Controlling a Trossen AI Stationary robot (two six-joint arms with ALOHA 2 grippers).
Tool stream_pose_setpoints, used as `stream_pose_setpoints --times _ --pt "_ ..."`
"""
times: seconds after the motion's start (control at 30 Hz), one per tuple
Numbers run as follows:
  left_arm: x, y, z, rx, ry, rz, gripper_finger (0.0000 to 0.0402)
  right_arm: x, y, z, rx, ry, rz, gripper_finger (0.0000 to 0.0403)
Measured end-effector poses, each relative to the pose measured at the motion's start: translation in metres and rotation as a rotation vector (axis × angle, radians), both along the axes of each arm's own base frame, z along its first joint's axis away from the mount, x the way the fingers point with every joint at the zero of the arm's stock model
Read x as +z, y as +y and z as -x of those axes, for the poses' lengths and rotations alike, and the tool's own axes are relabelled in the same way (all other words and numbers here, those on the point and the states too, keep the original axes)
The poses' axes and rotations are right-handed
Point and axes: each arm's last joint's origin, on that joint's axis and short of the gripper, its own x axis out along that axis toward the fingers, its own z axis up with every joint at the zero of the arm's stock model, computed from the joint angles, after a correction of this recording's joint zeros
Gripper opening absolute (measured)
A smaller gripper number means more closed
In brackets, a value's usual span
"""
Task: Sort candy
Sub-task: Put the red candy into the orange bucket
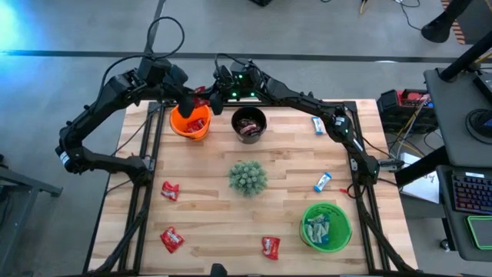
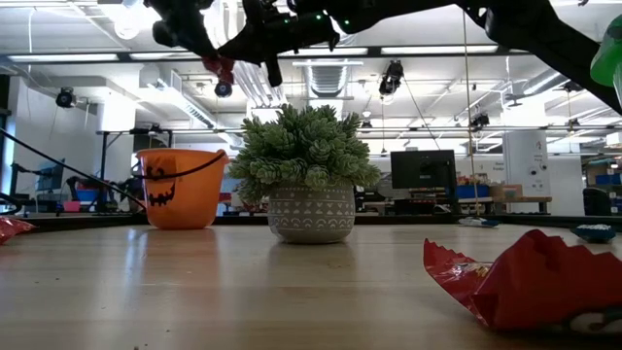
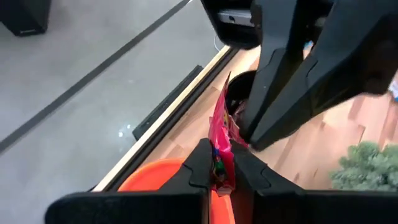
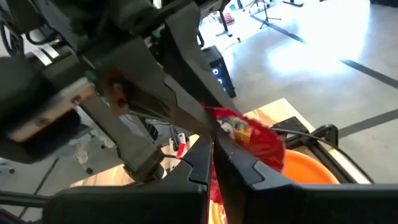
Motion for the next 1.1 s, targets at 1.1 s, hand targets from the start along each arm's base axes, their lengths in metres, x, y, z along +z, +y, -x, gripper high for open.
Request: stream_pose_setpoints --times 1.1 --pt "-0.023 0.000 0.012 -0.002 0.447 -0.050 0.0049 0.044 0.014 0.072 -0.026 0.320 0.056 0.0104"
